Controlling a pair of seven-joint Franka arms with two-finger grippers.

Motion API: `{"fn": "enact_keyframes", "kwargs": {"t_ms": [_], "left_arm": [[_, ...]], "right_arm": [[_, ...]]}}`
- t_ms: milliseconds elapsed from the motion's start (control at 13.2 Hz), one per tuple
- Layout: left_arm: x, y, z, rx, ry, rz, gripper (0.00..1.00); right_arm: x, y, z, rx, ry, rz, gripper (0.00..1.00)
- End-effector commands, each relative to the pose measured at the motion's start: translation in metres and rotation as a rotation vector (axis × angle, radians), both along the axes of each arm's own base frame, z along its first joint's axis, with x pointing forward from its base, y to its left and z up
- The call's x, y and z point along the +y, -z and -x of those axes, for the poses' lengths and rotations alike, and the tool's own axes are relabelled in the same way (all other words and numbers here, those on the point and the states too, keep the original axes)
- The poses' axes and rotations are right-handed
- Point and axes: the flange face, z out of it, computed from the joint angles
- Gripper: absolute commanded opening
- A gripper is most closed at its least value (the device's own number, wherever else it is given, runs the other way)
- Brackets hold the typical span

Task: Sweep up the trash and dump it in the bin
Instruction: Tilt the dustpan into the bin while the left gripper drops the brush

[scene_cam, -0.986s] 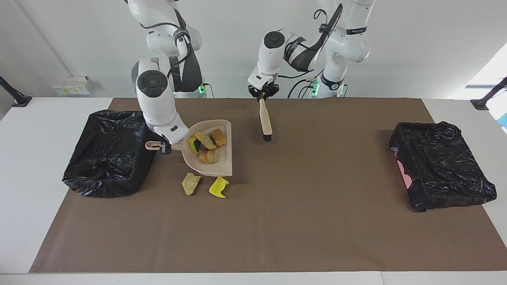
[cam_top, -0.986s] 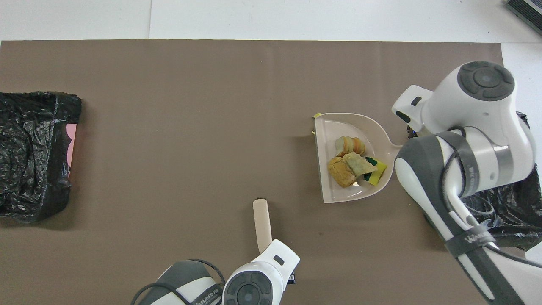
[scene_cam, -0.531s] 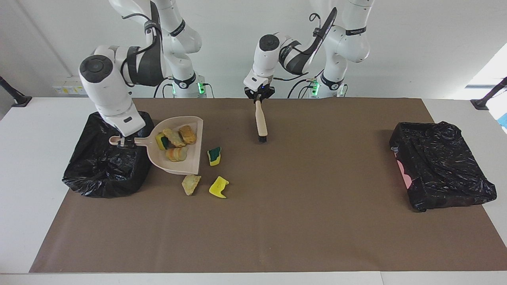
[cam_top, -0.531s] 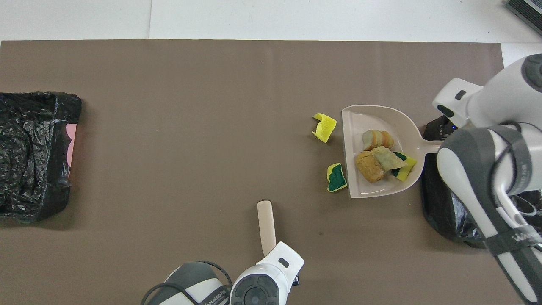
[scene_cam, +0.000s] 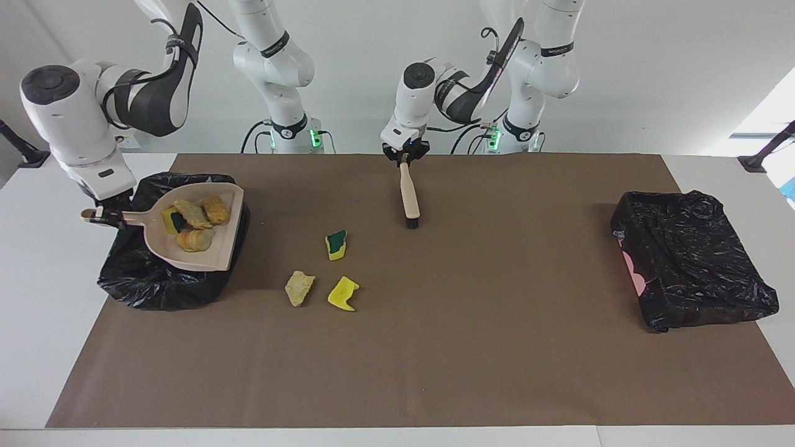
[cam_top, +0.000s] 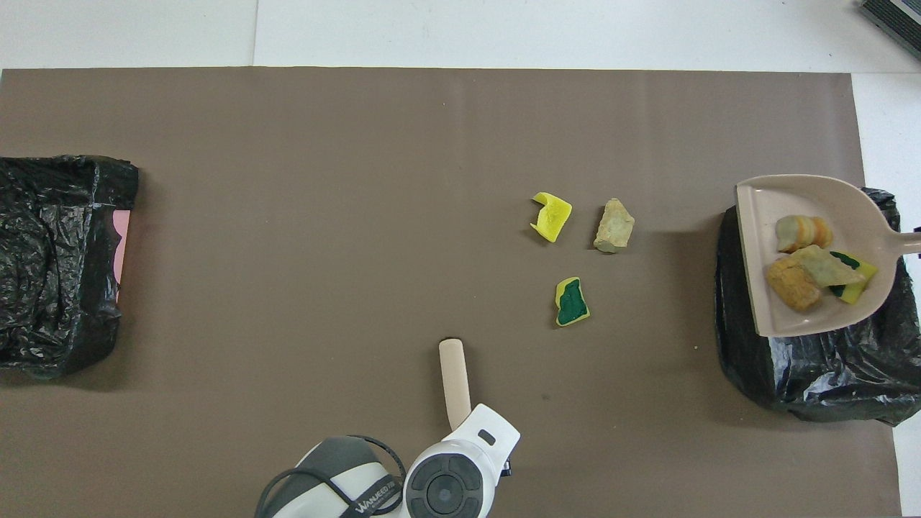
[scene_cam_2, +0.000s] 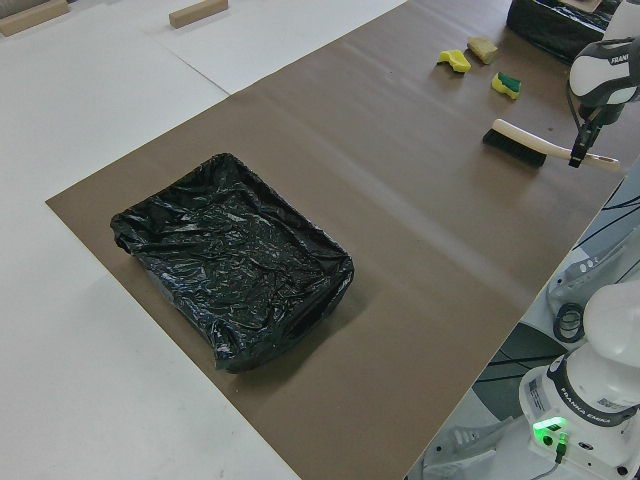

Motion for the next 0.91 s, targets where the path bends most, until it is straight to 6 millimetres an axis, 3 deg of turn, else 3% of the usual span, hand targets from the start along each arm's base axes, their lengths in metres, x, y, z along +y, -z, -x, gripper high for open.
{"fn": "enact_keyframes", "kwargs": {"t_ms": [0,228,455,835], "left_arm": [[0.001,-0.003,-0.004,-0.005,-0.012,-0.007,1.0],[0.025,-0.014,-0.034,0.008,-0.067,-0.019,1.0],[0.06,-0.027,-0.086,-0.016,-0.107,-0.039,1.0],[0.138,-0.028,-0.15,-0.023,-0.128,-0.07,1.0]], "right_arm": [[-0.026,-0.008,0.014,-0.02,-0.016,0.064,0.0],[-0.024,-0.005,0.022,0.015,-0.038,0.154,0.0],[-0.018,0.0,0.036,0.045,-0.08,0.277,0.0],[0.018,0.012,0.069,0.042,-0.071,0.476,0.0]]}}
